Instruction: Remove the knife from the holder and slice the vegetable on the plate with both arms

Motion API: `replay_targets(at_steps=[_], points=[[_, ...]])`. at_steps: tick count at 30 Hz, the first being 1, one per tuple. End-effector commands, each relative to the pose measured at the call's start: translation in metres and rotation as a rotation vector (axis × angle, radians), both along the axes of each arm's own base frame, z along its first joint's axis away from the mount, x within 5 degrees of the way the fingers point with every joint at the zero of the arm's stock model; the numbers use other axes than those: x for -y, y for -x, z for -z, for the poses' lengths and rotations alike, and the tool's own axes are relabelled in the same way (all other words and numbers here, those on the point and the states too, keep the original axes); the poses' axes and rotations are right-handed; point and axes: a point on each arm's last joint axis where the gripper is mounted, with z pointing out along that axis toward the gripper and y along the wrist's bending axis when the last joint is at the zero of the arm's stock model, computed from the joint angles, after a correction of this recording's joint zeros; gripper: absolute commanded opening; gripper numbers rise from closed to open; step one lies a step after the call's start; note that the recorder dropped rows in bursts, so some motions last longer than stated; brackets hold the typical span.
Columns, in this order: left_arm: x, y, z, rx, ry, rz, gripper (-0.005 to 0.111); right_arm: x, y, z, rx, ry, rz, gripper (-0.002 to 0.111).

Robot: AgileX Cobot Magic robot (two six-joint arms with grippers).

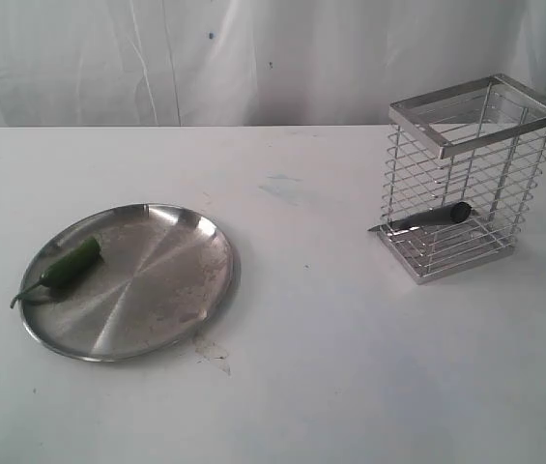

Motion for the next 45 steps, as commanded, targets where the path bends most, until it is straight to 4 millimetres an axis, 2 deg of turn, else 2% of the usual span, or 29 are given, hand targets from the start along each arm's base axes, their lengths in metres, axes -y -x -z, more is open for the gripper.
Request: replay_targets(at_steps=[1,4,8,11,16,17,20,22,24,27,29,30,32,33,35,37,38,40,41,43,45], points=[[0.001,0.0,0.001,0.002,0.011,0.01,0.0,0.001,0.0,0.0,0.001,0.037,-0.006,0.0],[0.001,0.0,0.001,0.002,0.011,0.01,0.0,0.003,0.0,-0.004,0.019,0.186,-0.019,0.0],[0.001,0.0,0.001,0.002,0.011,0.01,0.0,0.001,-0.001,-0.007,0.062,0.167,-0.026,0.0],[0.001,0.0,0.001,0.002,0.011,0.01,0.0,-0.004,-0.003,-0.015,0.183,-0.134,-0.025,0.0],[0.001,0.0,0.001,0.002,0.011,0.01,0.0,-0.005,0.0,-0.047,0.579,-0.684,-0.064,0.0],[0.001,0.0,0.001,0.002,0.011,0.01,0.0,-0.004,0.002,-0.053,0.65,-0.751,-0.077,0.0],[0.001,0.0,0.001,0.002,0.011,0.01,0.0,0.003,0.016,-0.078,0.982,-0.95,-0.159,0.0],[0.001,0.0,0.001,0.001,0.011,0.011,0.0,0.007,0.033,-0.096,1.224,-1.084,-0.273,0.0],[0.001,0.0,0.001,0.001,0.011,0.011,0.0,0.011,0.054,-0.123,1.438,-1.158,-0.398,0.0],[0.001,0.0,0.001,0.001,0.011,0.015,0.0,0.009,0.086,-0.17,1.627,-1.111,-0.531,0.0],[0.001,0.0,0.001,0.001,0.011,0.015,0.0,0.004,0.108,-0.204,1.667,-0.939,-0.523,0.0],[0.001,0.0,0.001,0.001,0.011,0.015,0.0,0.0,0.116,-0.216,1.667,-0.81,-0.49,0.0],[0.001,0.0,0.001,0.001,0.011,0.015,0.0,-0.012,0.12,-0.243,1.56,-0.392,-0.353,0.0],[0.001,0.0,0.001,0.001,0.011,0.015,0.0,-0.018,0.116,-0.252,1.459,-0.19,-0.295,0.0],[0.001,0.0,0.001,0.001,0.011,0.015,0.0,-0.02,0.092,-0.258,1.179,0.15,-0.166,0.0],[0.001,0.0,0.001,0.001,0.011,0.015,0.0,-0.012,0.056,-0.249,0.884,0.269,-0.066,0.0],[0.001,0.0,0.001,0.001,0.011,0.015,0.0,-0.007,0.038,-0.241,0.749,0.27,-0.029,0.0],[0.001,0.0,0.001,0.001,0.011,0.015,0.0,0.006,0.002,-0.216,0.424,0.248,0.056,0.0],[0.001,0.0,0.001,0.001,0.011,0.015,0.0,0.009,-0.012,-0.205,0.32,0.259,0.072,0.0],[0.001,0.0,0.001,0.001,0.011,0.015,0.0,0.011,-0.043,-0.179,0.166,0.262,0.051,0.0],[0.001,0.0,0.001,0.001,0.011,0.015,0.0,0.006,-0.064,-0.163,0.143,0.19,-0.002,0.0]])
